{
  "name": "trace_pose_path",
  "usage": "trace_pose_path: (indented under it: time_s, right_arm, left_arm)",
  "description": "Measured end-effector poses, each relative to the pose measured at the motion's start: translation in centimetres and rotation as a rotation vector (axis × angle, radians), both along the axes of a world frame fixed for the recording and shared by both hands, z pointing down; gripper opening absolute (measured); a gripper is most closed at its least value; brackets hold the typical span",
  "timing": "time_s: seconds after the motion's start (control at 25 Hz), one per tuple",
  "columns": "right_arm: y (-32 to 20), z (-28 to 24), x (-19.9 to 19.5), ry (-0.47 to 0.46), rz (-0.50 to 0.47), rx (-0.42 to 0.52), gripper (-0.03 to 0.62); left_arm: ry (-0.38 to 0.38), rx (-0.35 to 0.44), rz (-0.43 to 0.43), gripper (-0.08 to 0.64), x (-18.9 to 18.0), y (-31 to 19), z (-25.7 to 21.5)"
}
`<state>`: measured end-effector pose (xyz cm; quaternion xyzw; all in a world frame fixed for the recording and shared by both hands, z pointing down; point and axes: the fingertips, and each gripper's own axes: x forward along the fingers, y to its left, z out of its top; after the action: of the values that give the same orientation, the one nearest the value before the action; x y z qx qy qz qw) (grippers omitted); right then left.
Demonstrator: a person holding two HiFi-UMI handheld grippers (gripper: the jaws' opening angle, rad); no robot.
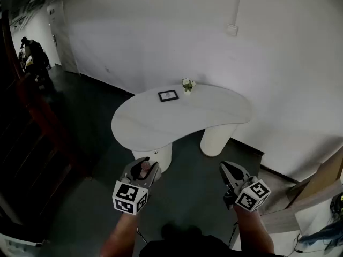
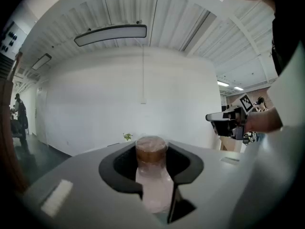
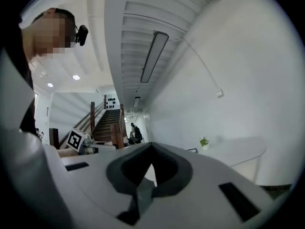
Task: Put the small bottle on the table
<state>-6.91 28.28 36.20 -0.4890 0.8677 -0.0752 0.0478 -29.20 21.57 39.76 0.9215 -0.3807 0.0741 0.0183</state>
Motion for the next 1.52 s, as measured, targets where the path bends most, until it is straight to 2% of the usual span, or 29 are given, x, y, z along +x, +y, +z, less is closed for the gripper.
trace_pose_path:
  time_s: [0.44, 0.72, 0.92, 1.24, 1.52]
  right_arm:
    - [2.1, -0.5, 2.7, 0.045, -0.056, 0.019, 0.009]
    - [3.6, -1.0, 7.5, 0.038, -0.004, 0.055, 0.010]
    - [5.6, -2.0, 10.5, 0.047, -0.023, 0.089, 0.011]
    - [6.9, -0.3, 14.2, 0.020, -0.024, 0.056, 0.011]
    - [5.0, 0.7, 15.4, 0.019, -0.038, 0.031, 0.011]
  left_arm:
    - [-0.005, -0.029, -0.041, 0.138, 4.1, 1.8, 0.4]
    - [-0.006, -0.033, -0.066, 0.138, 7.7, 3.5, -0.2]
    - [-0.011, -0.035, -0.089, 0.138, 10.7, 5.1, -0.3]
    - [-0.009, -0.033, -0.108, 0.138, 13.7, 6.1, -0.2]
    - [0.003, -0.040, -0.095, 0.138, 15.6, 3.6, 0.7]
